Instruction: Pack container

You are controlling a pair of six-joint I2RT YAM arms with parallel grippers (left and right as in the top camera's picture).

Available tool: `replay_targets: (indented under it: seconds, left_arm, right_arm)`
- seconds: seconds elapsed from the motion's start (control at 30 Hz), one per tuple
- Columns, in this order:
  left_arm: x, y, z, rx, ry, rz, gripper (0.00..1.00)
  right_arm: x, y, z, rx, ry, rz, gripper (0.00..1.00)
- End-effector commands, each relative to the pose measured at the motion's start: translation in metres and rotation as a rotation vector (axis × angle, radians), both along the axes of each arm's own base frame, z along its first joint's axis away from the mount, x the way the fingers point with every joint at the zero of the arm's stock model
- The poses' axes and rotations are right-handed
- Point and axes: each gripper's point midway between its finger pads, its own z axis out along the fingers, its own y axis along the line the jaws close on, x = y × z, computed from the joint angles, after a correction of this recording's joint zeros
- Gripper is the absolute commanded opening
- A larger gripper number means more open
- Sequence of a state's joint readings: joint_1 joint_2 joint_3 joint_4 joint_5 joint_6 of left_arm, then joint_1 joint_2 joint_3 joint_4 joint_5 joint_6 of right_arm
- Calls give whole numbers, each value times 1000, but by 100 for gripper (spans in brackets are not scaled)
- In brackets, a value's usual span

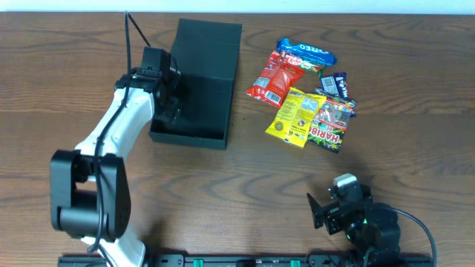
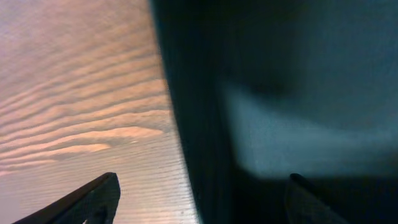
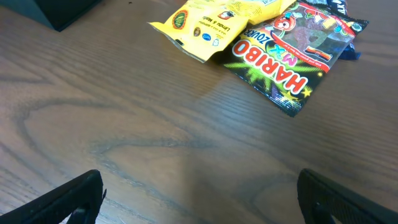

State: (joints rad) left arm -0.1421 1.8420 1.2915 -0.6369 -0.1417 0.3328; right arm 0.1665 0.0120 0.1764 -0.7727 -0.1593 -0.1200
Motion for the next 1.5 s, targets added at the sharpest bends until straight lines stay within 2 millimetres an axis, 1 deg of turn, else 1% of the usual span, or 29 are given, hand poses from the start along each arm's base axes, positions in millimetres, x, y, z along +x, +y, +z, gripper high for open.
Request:
replay_targets:
  seconds: [0.0,0.1,0.13,0.33,0.5,0.63,0.77,0.83,1.0,1.17,1.23,1.47]
  left_arm:
    - [1,-2,-13,-21,29,-16,76]
    - [2,-1,-18,-34,28,28,55]
    - [3,-1,-18,-42,23,53,50]
    - [-1,-1,-18,-62,26,124,37]
    - [-7,-6,-21,-91,58,122,21]
    - [-13,-14,-23,-143,83,134,19]
    - [-14,-14,-23,-161,80,200,17]
    - [-14,-14,-23,-164,82,217,13]
    - [-19,-14,-24,-175,95,267,12]
    - [-24,-25,-25,-235,125,259,8]
    - [-26,-25,-26,-243,132,295,6]
    - [-29,-24,-26,-241,145,307,6]
  right_arm:
    - [0,-2,-2,7,4,-16,99]
    - [0,-2,-2,7,4,-16,99]
    - [0,-2,-2,7,4,-16,99]
    - [0,-2,-2,7,4,-16,99]
    - [0,-2,-2,7,4,-16,99]
    - [0,-2,-2,7,4,-16,99]
    - [0,-2,-2,7,4,-16,99]
    - [0,-2,-2,7,4,-16,99]
    - [0,-2,-2,7,4,-16,99]
    - [0,-2,-2,7,4,-16,99]
    - [0,-2,-2,7,4,-16,99]
    - [0,-2,-2,7,4,-16,100]
